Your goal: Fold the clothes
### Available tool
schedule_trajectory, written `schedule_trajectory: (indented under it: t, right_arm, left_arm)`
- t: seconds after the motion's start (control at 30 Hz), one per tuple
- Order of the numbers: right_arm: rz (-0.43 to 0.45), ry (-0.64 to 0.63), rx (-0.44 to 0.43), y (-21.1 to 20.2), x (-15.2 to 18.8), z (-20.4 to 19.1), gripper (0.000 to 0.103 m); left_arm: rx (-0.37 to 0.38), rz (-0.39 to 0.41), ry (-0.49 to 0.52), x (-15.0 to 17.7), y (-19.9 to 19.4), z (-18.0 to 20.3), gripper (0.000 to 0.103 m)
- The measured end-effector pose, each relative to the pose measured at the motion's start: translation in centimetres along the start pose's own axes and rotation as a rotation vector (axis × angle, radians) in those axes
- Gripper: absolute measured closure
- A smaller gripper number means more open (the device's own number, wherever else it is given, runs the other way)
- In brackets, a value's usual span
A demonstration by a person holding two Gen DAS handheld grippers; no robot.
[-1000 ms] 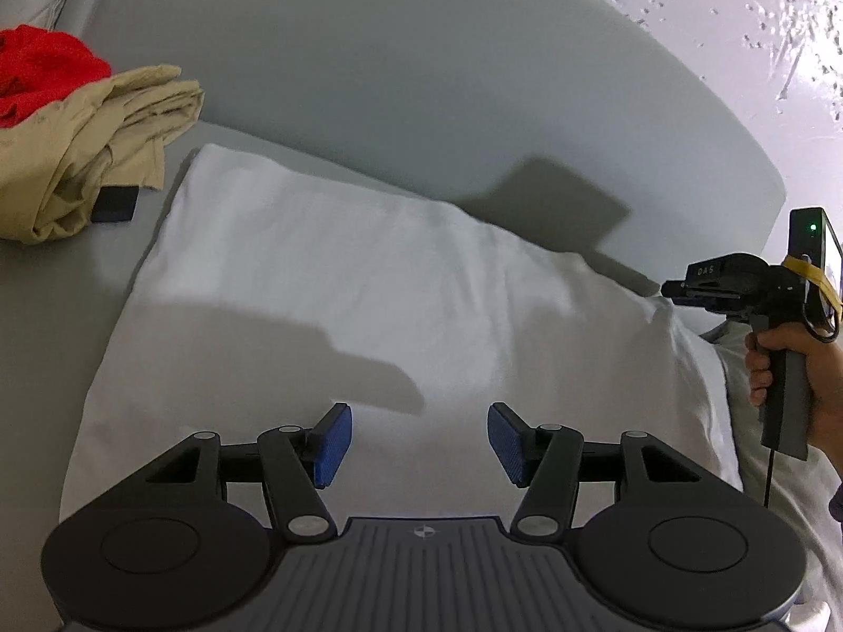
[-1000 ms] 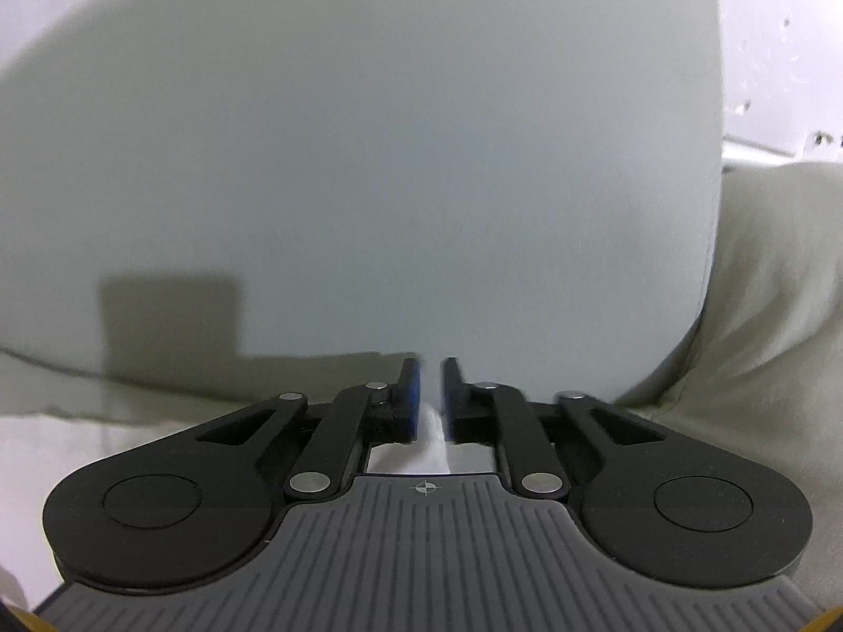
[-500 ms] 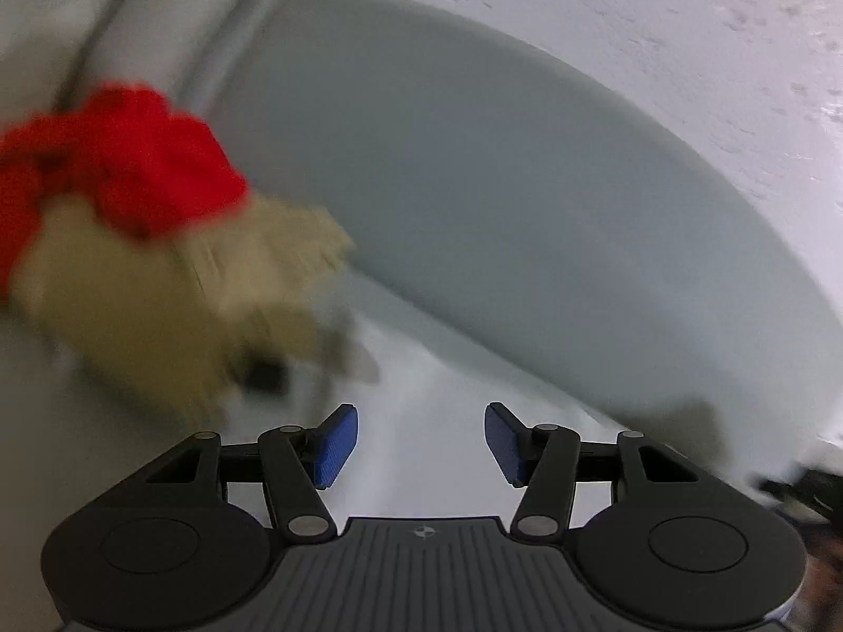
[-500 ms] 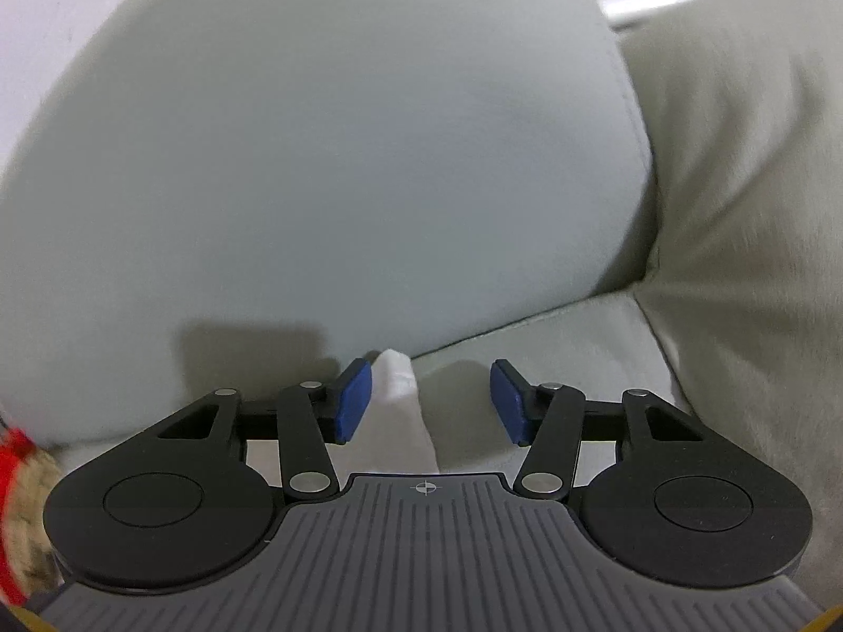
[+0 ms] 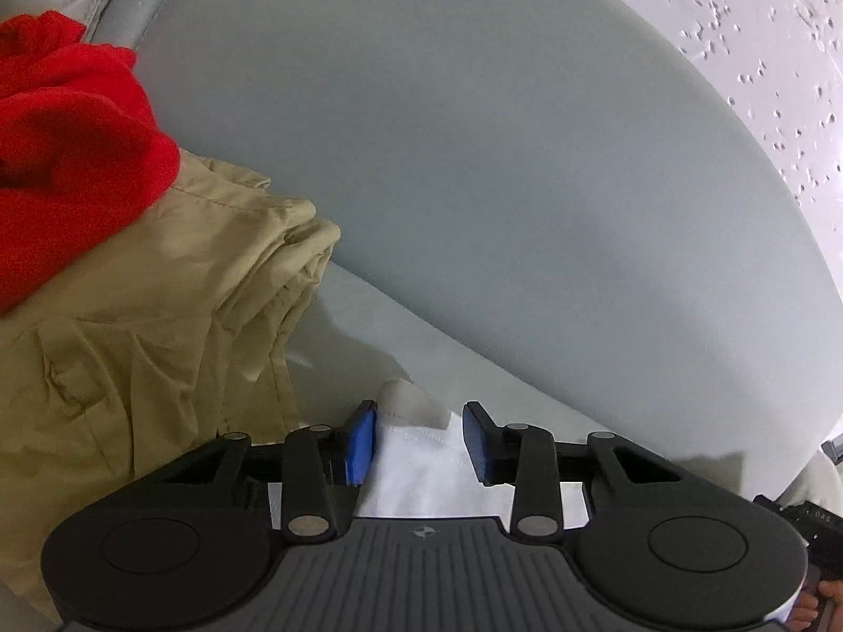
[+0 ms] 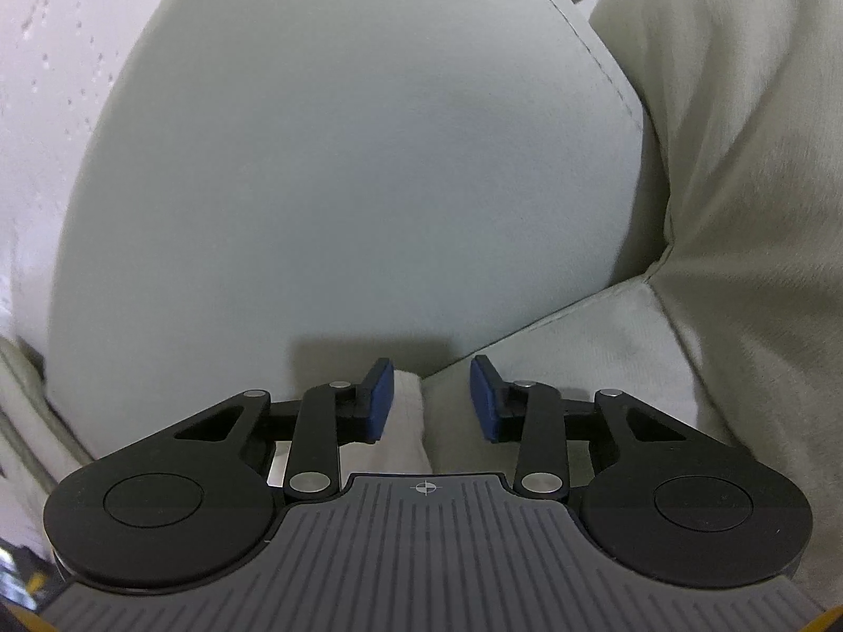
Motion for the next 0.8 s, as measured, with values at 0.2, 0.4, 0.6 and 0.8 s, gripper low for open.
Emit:
schedule_trajectory:
  t: [0.2, 0.4, 0.6, 0.8]
  right_arm:
    - [-0.036, -0.053, -0.013, 1.2, 0.6, -1.4, 0.064]
    - [0.023, -0.282, 0.111, 2.5, 1.8, -4.1, 0.1]
    - [0.141, -0.367, 0.195, 2.8, 2.6, -4.5, 0.1]
    - [0.141, -0.379, 0.255, 1.6, 2.6, -5.0, 0.072]
  left_arm:
    - [-0.037, -0.006, 0.031, -0.3, 0.3, 0.1, 0.101]
    - [-0.16, 0.075, 0.147, -0.7, -0.6, 1.0, 0.102]
    - [-0.279, 0.061, 0.253, 0.1, 1.1, 1.3, 0.101]
    - [-0.333, 0.051, 0.32, 0.5, -1.8, 2.2, 0.09]
Point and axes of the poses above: each gripper's, at about its wrist camera, not at the fingertips, and y roughly the way its jaws point, z to its right, x to its underside, the point moved 6 cm from there along y, roughly the way its jaws point, and after that the axes turned 8 degrees about y, right-handed, at the moved point
